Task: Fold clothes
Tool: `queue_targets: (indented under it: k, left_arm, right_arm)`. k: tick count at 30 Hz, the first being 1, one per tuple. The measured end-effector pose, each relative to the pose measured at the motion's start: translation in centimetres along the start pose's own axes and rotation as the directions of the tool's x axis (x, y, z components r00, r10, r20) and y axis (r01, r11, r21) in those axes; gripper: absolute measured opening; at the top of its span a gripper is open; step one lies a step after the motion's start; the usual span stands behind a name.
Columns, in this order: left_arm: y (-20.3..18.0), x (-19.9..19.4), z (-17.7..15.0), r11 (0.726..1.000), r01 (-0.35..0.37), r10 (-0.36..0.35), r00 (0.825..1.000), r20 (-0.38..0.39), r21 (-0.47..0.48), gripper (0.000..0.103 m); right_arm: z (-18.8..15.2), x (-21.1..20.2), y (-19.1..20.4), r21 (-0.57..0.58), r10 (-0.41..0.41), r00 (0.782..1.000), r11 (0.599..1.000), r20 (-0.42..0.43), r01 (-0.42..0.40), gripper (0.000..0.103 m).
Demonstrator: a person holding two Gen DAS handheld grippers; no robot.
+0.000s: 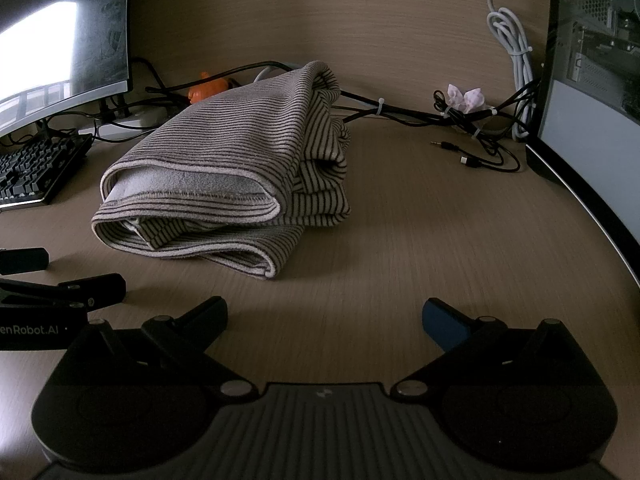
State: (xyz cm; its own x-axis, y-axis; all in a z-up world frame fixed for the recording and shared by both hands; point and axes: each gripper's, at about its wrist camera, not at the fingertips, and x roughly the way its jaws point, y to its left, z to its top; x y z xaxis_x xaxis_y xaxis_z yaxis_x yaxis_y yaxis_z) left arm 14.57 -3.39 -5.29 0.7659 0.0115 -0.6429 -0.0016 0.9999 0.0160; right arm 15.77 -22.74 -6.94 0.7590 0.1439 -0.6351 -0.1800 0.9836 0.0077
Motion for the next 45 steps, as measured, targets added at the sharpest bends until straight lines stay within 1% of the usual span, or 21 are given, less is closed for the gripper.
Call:
queue_targets:
  k: [24,28,31,33,34,36,45]
  left_arm:
    - [0.0,0.0,0.1,1.0,0.002,-0.002,1.0,-0.001,0.003,0.103]
    - [0.3,0.1,0.1,1.0,0.018,-0.018,1.0,-0.002,0.009,0.103]
    - [0.6,-0.2,0.2,0.999,0.038,-0.037,0.999,-0.023,0.009,0.103]
    - [0.5,-0.5,0.1,1.0,0.023,-0.023,0.999,-0.045,0.0,0.103]
    - [0.4,-0.6,0.0,1.0,0.003,-0.003,0.999,-0.047,-0.005,0.103]
    - [0.2,-0.9,-0.3,1.0,-0.014,0.013,0.999,-0.043,-0.013,0.103]
    - [0.3,-1.0,-0.5,1.0,-0.013,0.012,0.999,-0.043,-0.018,0.103]
  right_arm:
    - [0.0,0.0,0.0,0.001,0.0,1.0,1.0,0.0,0.0,0.103]
    - [0.0,0.0,0.0,0.001,0.0,1.0,1.0,-0.001,0.0,0.103]
    - [0.0,0.0,0.0,0.001,0.0,1.0,1.0,-0.001,0.0,0.103]
    - [0.0,0.0,0.0,0.001,0.0,1.0,1.0,-0.001,0.0,0.103]
    - [0.0,0.0,0.0,0.001,0.0,1.0,1.0,-0.001,0.0,0.103]
    - [0.0,0.0,0.0,0.001,0.0,1.0,1.0,-0.001,0.0,0.103]
    - [0.0,-0.1,0.0,0.002,0.0,1.0,1.0,-0.001,0.0,0.103]
